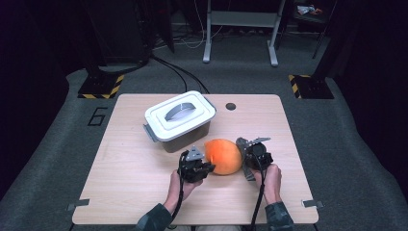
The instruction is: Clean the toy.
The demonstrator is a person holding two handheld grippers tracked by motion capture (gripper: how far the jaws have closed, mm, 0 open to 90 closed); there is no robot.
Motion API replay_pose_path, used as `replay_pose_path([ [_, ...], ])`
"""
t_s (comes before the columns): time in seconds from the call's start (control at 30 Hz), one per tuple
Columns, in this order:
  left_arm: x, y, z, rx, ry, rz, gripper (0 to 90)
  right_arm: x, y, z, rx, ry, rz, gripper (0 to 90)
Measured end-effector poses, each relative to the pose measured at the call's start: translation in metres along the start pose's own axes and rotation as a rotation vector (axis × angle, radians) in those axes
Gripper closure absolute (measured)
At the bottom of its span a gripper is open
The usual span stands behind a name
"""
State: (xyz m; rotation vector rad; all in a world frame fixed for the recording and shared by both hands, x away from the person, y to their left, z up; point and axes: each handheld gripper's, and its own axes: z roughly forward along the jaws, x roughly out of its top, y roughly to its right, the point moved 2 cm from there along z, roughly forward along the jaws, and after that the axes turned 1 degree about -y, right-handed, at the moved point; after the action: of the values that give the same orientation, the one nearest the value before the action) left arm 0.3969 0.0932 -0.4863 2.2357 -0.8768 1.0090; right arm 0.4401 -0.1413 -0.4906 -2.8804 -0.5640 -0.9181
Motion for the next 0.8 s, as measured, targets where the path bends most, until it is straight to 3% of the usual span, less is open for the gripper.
replay_pose_path([
  [0.13, -0.002, -0.002, -0.001, 0.001, 0.005, -0.013, 80.1, -0.005, 0.001, 0.013, 0.000, -0.056, -0.008, 74.4],
  [0.23, -0.001, -0.004, -0.001, 0.007, 0.003, -0.003, 80.1, -0.004, 0.003, 0.008, 0.003, -0.050, 0.003, 74.4],
  [0.43, -0.001, -0.004, -0.002, 0.008, 0.011, -0.016, 80.0, 0.004, 0.008, -0.029, -0.035, 0.082, 0.011, 74.6],
  [0.5, -0.001, -0.004, -0.002, 0.009, 0.011, -0.015, 79.9, 0.009, 0.004, -0.042, -0.044, 0.116, -0.004, 74.6],
  [0.63, 0.000, -0.005, -0.003, 0.014, 0.011, -0.002, 79.5, 0.017, -0.014, -0.059, 0.001, 0.144, -0.047, 74.6],
  [0.7, 0.000, -0.006, -0.002, 0.017, 0.012, -0.003, 78.9, 0.019, -0.022, -0.055, 0.022, 0.126, -0.068, 74.6],
  [0.8, -0.001, -0.005, -0.003, 0.022, 0.007, -0.002, 77.4, 0.020, -0.029, -0.041, 0.017, 0.089, -0.097, 74.8],
])
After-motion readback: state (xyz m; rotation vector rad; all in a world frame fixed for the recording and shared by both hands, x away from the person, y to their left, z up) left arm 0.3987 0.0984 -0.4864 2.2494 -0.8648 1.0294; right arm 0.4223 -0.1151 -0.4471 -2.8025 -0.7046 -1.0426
